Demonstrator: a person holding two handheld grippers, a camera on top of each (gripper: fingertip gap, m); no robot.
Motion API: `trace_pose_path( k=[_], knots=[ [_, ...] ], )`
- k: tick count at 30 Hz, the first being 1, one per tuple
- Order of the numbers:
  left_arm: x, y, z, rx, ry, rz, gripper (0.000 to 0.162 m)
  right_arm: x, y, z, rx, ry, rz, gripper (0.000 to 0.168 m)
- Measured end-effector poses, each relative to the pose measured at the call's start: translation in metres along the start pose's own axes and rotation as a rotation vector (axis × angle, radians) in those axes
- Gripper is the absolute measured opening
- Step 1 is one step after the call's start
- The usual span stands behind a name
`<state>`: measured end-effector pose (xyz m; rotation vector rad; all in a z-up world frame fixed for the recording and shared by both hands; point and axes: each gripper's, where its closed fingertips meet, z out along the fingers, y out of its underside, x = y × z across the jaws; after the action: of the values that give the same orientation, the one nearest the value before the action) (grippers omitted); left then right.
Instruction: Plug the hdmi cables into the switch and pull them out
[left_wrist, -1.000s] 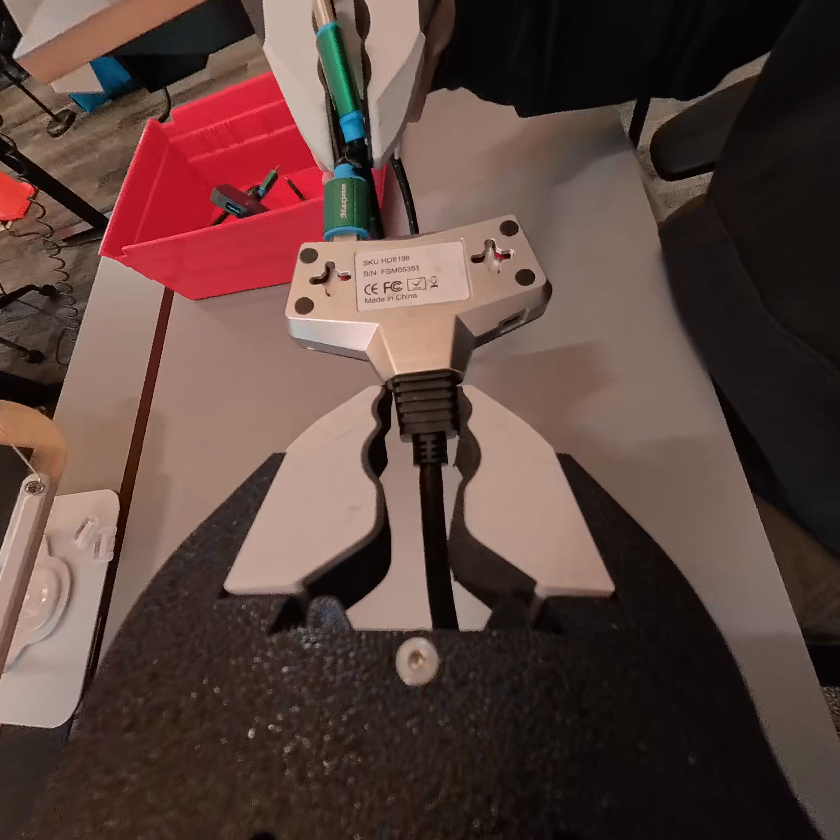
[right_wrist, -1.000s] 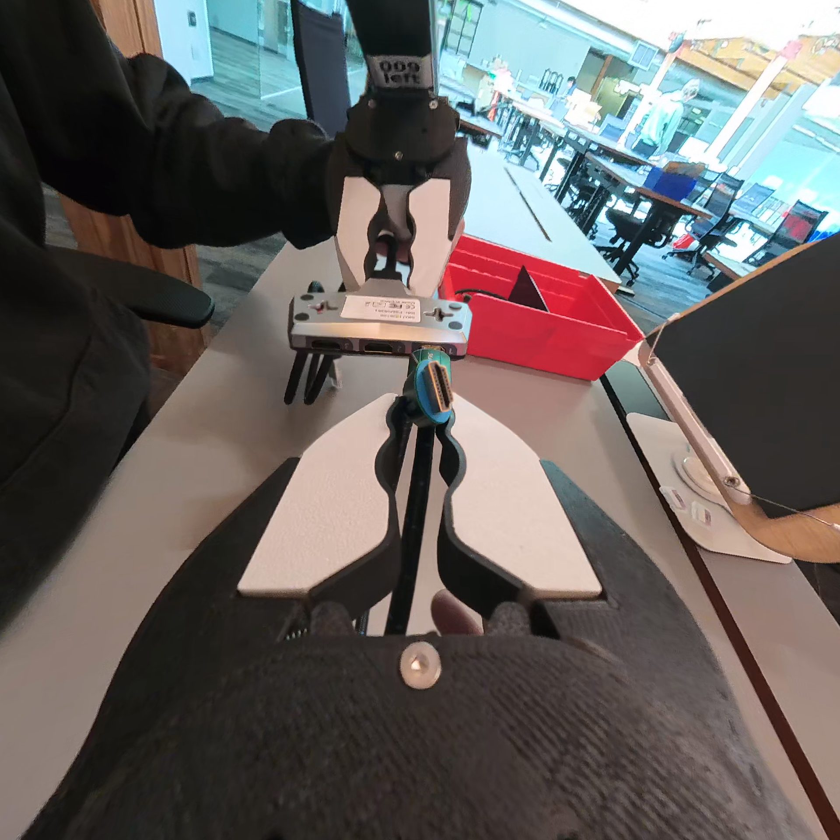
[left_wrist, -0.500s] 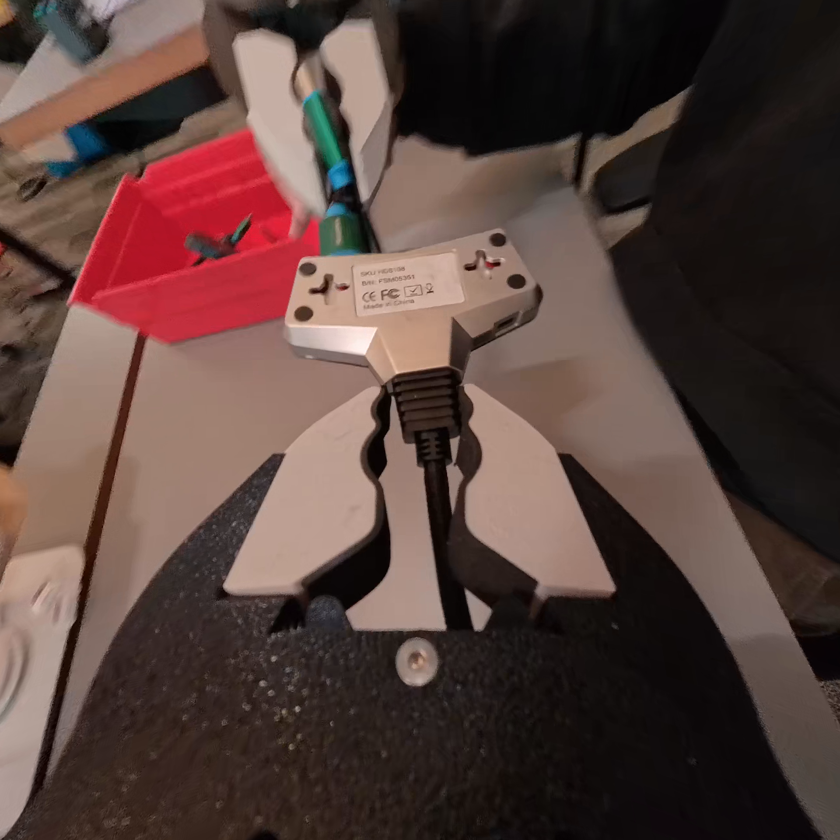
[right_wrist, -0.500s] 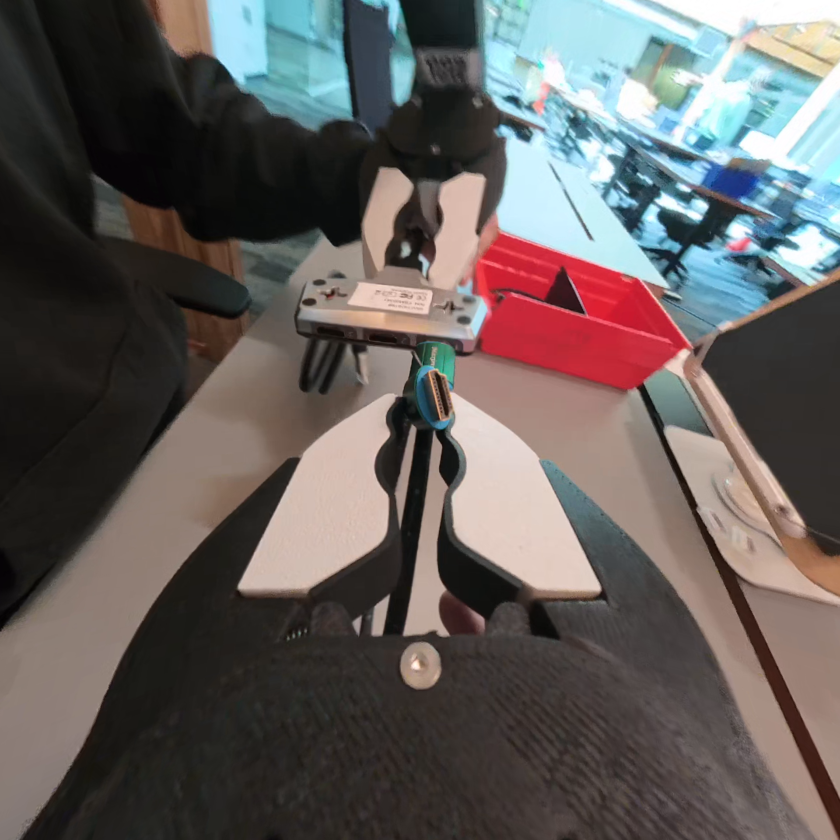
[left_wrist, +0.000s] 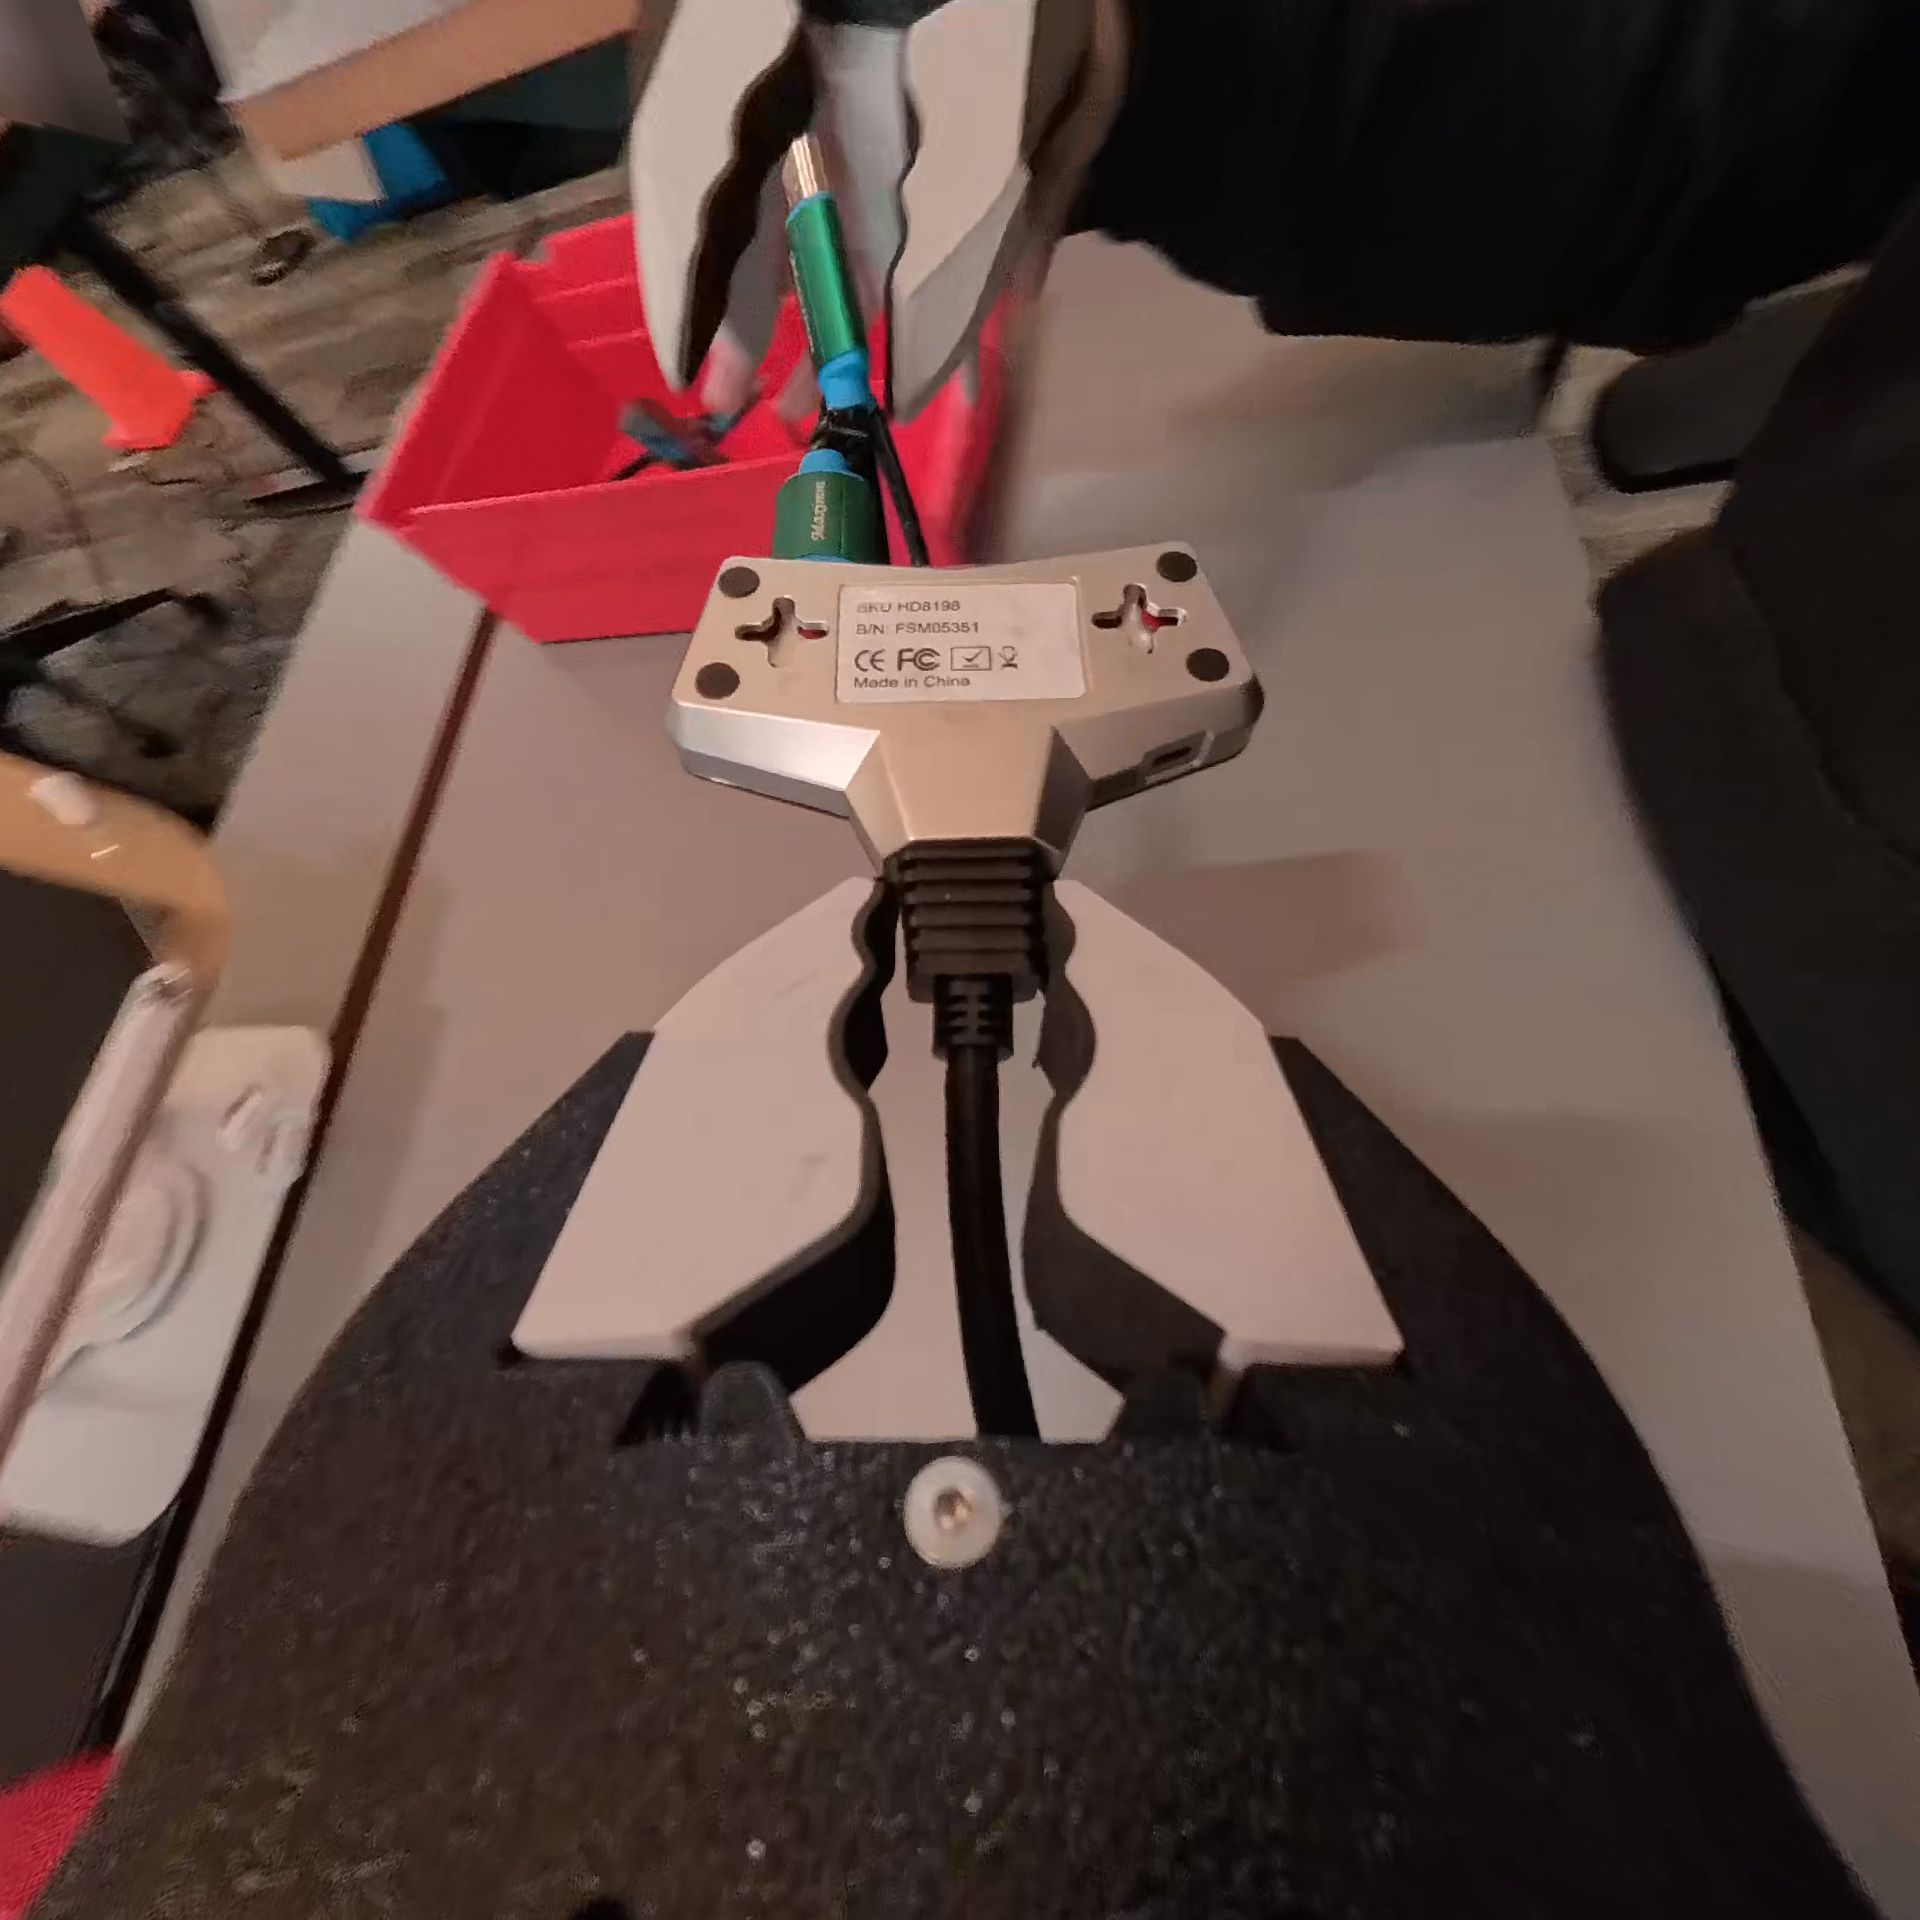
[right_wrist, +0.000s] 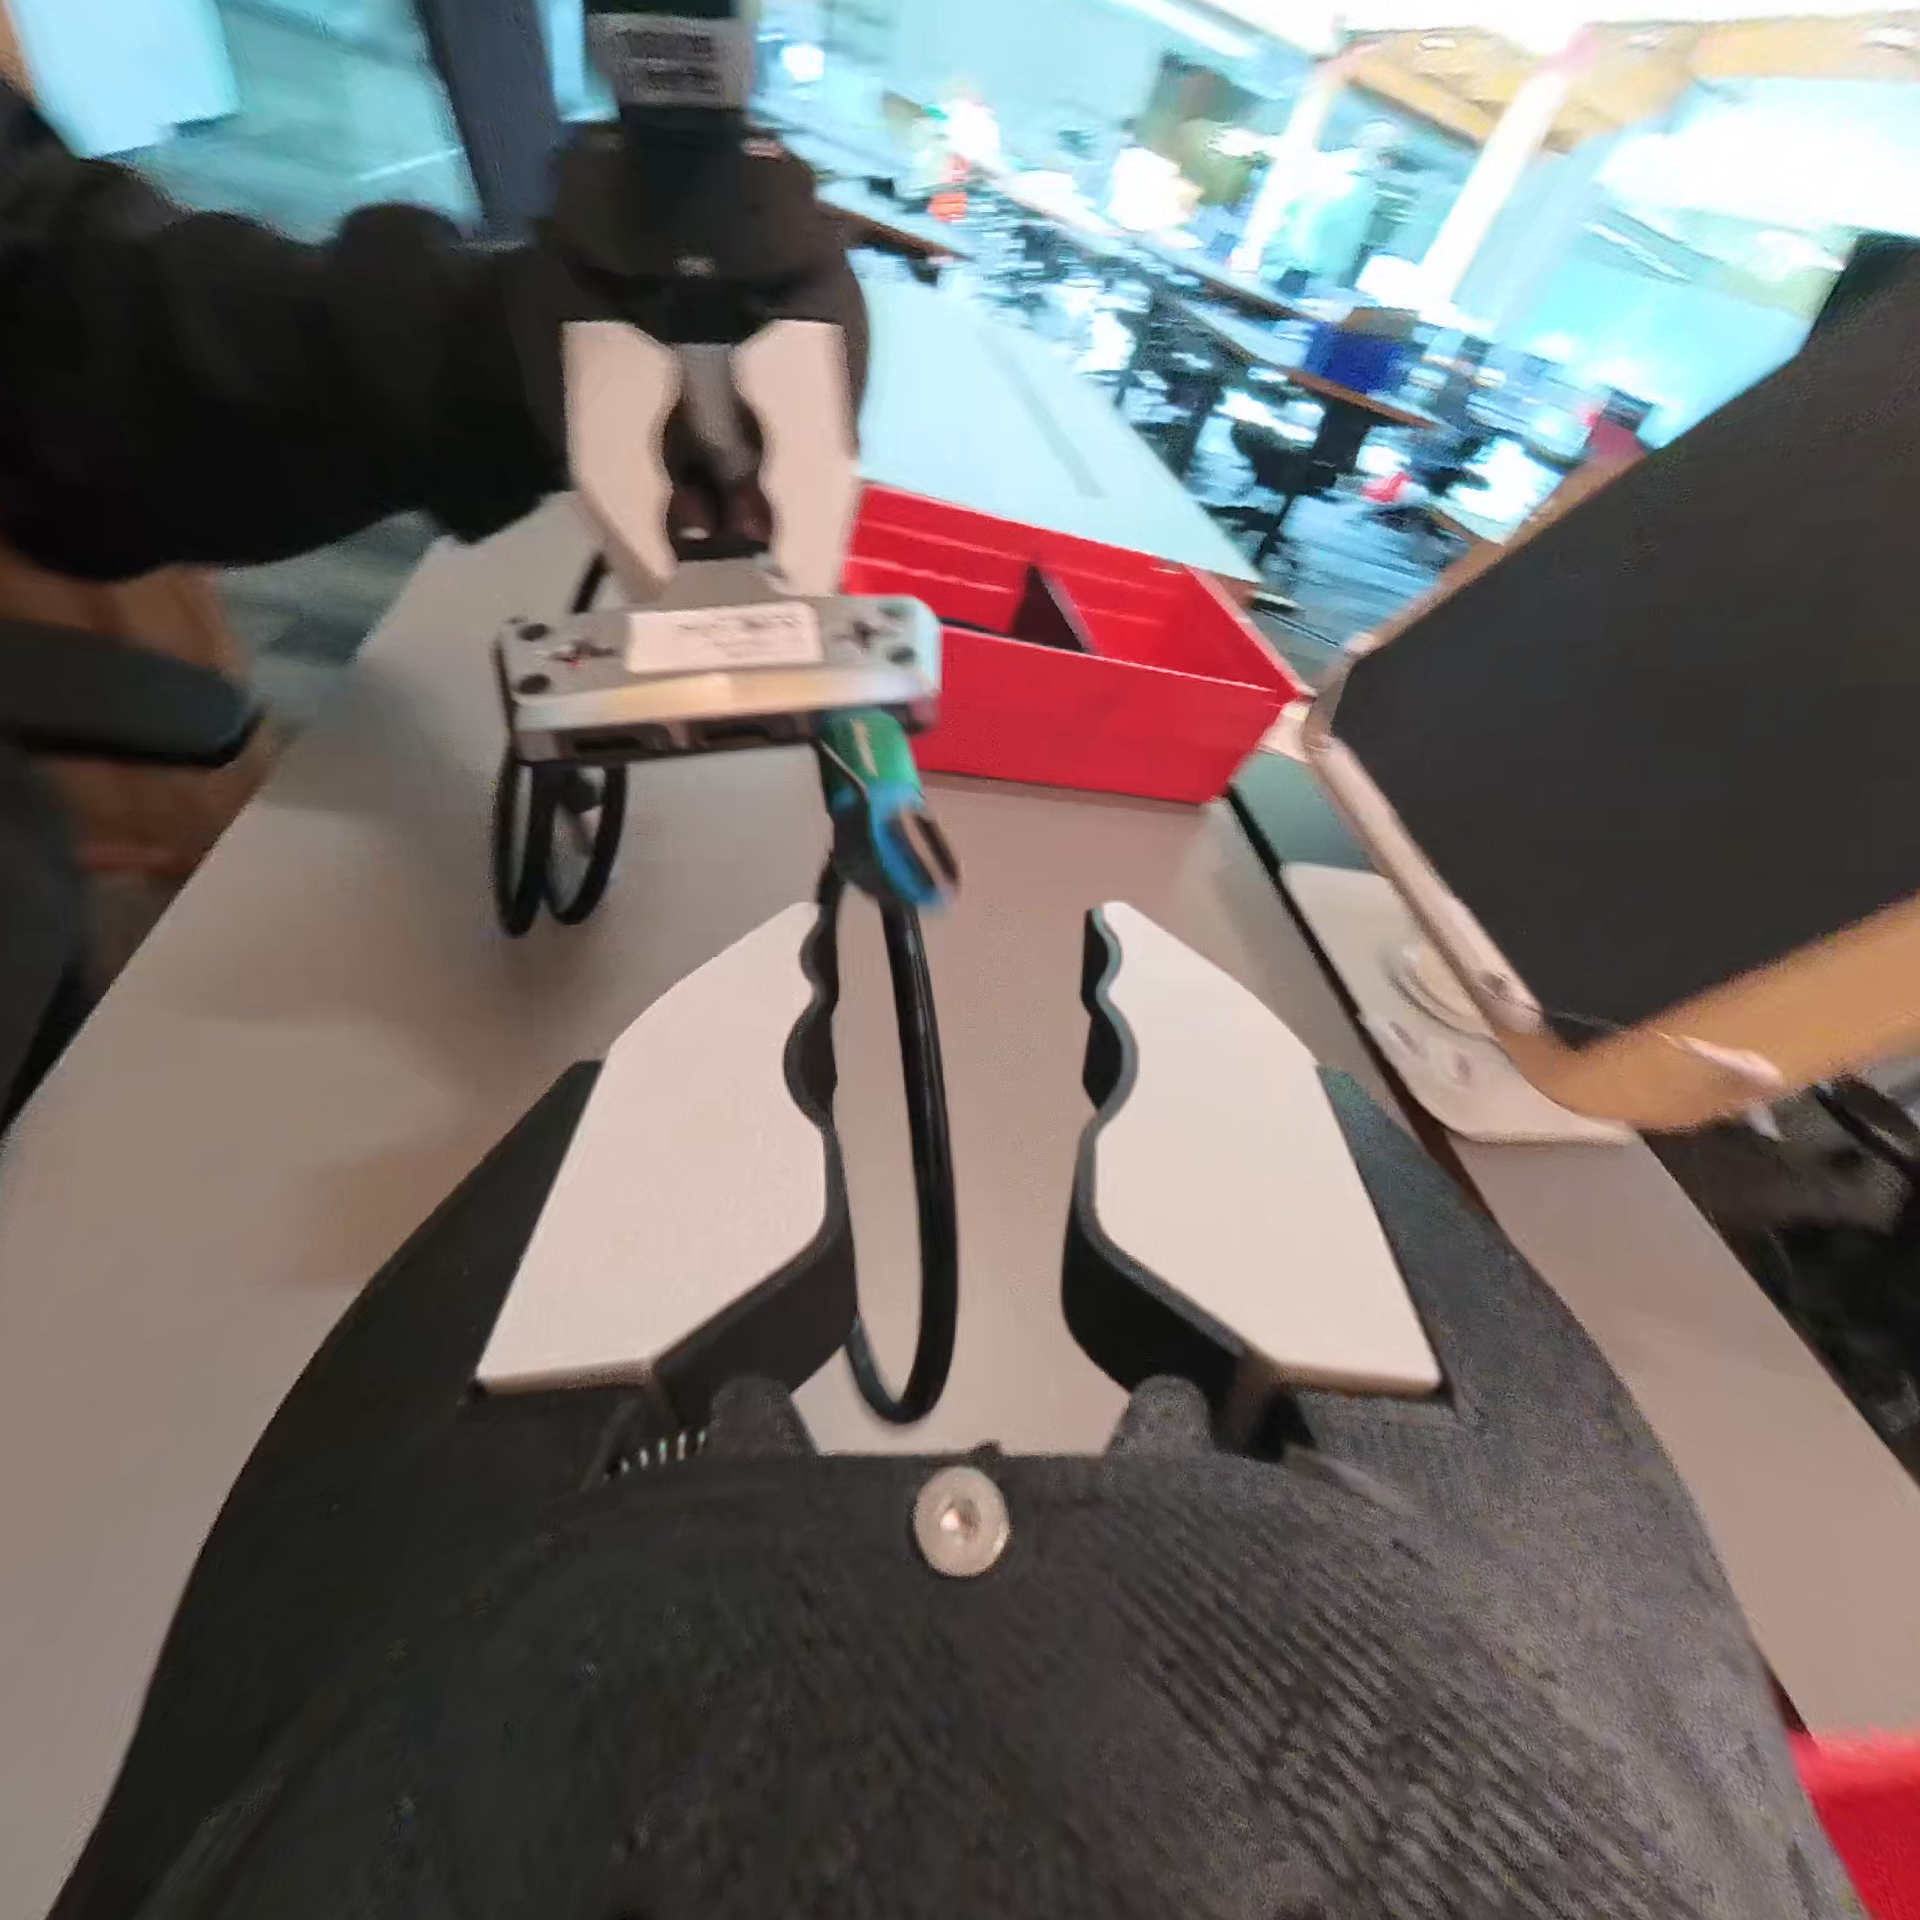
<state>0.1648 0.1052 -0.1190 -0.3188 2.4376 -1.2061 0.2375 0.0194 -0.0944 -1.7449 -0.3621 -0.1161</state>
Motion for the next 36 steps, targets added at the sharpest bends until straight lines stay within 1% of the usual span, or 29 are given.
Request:
trace_pose_path(
  k=[2,3,5,6,7,8,9,10,11,13,15,17,19,21,25,28,30,32,33,34,36],
  knots=[
    [-0.022,0.0,-0.011,-0.002,-0.132,-0.054,0.023,0.03,-0.004,-0.021,0.03,0.157,0.079,0.054],
    [-0.033,0.0,-0.016,0.011,-0.205,-0.108,0.023,0.043,-0.008,-0.033,0.069,0.254,0.118,0.056],
    [-0.052,0.0,-0.021,0.042,-0.336,-0.188,0.022,0.056,-0.016,-0.049,0.17,0.402,0.211,0.054],
    [-0.059,-0.001,-0.021,0.054,-0.395,-0.203,0.022,0.059,-0.017,-0.052,0.229,0.472,0.29,0.051],
    [-0.065,-0.002,-0.02,0.061,-0.455,-0.214,0.022,0.057,-0.019,-0.048,0.298,0.494,0.372,0.055],
    [-0.071,-0.004,-0.017,0.067,-0.525,-0.229,0.022,0.048,-0.023,-0.037,0.375,0.464,0.455,0.058],
    [-0.076,-0.006,-0.013,0.07,-0.593,-0.239,0.023,0.041,-0.027,-0.026,0.438,0.431,0.554,0.056],
    [-0.079,-0.008,-0.008,0.072,-0.649,-0.243,0.023,0.037,-0.03,-0.014,0.489,0.402,0.639,0.058],
    [-0.081,-0.011,-0.002,0.079,-0.689,-0.245,0.022,0.033,-0.033,-0.004,0.531,0.385,0.696,0.056],
    [-0.081,-0.018,0.007,0.099,-0.746,-0.244,0.022,0.033,-0.031,0.013,0.526,0.399,0.748,0.056],
    [-0.081,-0.024,0.01,0.123,-0.801,-0.239,0.022,0.032,-0.028,0.027,0.483,0.383,0.764,0.057],
    [-0.08,-0.029,0.009,0.154,-0.854,-0.218,0.022,0.029,-0.035,0.037,0.495,0.335,0.785,0.048],
    [-0.078,-0.035,0.006,0.193,-0.907,-0.177,0.022,0.029,-0.04,0.045,0.507,0.307,0.798,0.043],
    [-0.077,-0.039,0.001,0.216,-0.962,-0.147,0.022,0.027,-0.051,0.048,0.561,0.265,0.78,0.029],
    [-0.077,-0.042,-0.003,0.317,-0.944,-0.174,0.023,0.025,-0.068,0.049,0.598,0.253,0.66,0.026],
    [-0.076,-0.044,-0.002,0.322,-0.908,-0.135,0.027,0.025,-0.08,0.046,0.55,0.306,0.472,0.025],
    [-0.077,-0.042,-0.002,0.32,-0.873,-0.138,0.042,0.026,-0.093,0.042,0.504,0.355,0.329,0.024],
    [-0.082,-0.032,-0.013,0.272,-0.899,-0.171,0.055,0.029,-0.105,0.036,0.425,0.424,0.162,0.024],
    [-0.083,-0.03,-0.02,0.278,-0.895,-0.192,0.062,0.031,-0.111,0.033,0.371,0.46,0.056,0.024],
    [-0.082,-0.035,-0.026,0.332,-0.859,-0.229,0.069,0.032,-0.117,0.031,0.31,0.497,-0.054,0.024],
    [-0.071,-0.06,-0.039,0.52,-0.71,-0.341,0.078,0.032,-0.124,0.034,0.167,0.554,-0.271,0.024]
  ],
)
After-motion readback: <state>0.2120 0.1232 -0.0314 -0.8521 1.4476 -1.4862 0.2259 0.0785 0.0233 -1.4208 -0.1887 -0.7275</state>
